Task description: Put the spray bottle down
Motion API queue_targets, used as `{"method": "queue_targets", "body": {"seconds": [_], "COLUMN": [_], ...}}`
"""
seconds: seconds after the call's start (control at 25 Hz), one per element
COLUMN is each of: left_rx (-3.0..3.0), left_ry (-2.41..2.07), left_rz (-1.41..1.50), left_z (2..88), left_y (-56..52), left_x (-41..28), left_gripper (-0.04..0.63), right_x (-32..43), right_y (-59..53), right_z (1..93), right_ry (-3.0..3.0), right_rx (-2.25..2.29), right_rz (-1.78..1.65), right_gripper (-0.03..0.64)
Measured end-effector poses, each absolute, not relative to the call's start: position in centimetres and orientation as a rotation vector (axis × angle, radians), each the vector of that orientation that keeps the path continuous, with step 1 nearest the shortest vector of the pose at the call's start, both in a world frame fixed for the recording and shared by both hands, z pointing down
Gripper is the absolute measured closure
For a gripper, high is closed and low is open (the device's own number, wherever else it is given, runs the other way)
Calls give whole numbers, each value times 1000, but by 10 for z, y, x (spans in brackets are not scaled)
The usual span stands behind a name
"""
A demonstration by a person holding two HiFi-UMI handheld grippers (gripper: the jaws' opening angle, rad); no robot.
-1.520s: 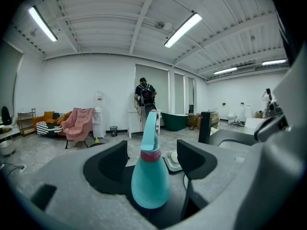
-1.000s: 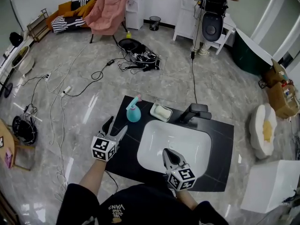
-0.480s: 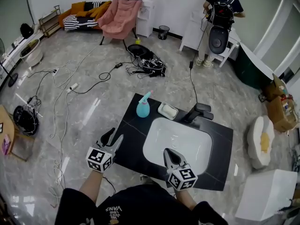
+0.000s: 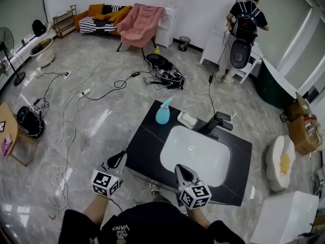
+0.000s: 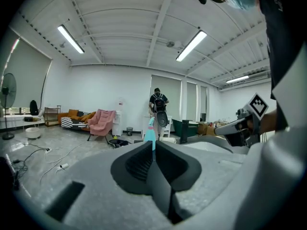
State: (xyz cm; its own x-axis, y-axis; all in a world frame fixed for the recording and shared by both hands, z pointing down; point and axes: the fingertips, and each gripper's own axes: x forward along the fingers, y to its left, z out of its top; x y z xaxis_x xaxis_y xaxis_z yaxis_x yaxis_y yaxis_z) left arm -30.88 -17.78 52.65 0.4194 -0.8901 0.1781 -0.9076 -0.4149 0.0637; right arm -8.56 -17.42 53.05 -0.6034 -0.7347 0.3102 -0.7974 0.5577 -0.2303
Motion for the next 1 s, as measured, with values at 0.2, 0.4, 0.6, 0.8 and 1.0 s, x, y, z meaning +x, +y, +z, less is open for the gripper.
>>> {"method": "queue_targets", "body": {"seconds": [0.2,0.4,0.6,0.8,1.0], "left_rx": [2510,2485,2449,2447,2443], "left_ry": [-1626,-1659,-1675,-1683,-1692], "left_rz": [199,198,185,173,169], "left_z": [533,534,536,537,536], "left_y": [-140,-109,-82,-63,-49], "left_x": [-311,-314,-322,-321,-323], "left_gripper": [566,571,572,572,572], "right_x": [-92,-95,-102,-107,-113], "right_y": [-153,-136,-118,-104,-92], "right_z": [530,533,538,543,544], "right_ry": [-2625,-2631,-2631,-2636,-2643], "right_rx": [1275,1265,1242,1211,1187], "right_rz": [502,493,496,495,488], "right_gripper": [615,615,615,615,615]}}
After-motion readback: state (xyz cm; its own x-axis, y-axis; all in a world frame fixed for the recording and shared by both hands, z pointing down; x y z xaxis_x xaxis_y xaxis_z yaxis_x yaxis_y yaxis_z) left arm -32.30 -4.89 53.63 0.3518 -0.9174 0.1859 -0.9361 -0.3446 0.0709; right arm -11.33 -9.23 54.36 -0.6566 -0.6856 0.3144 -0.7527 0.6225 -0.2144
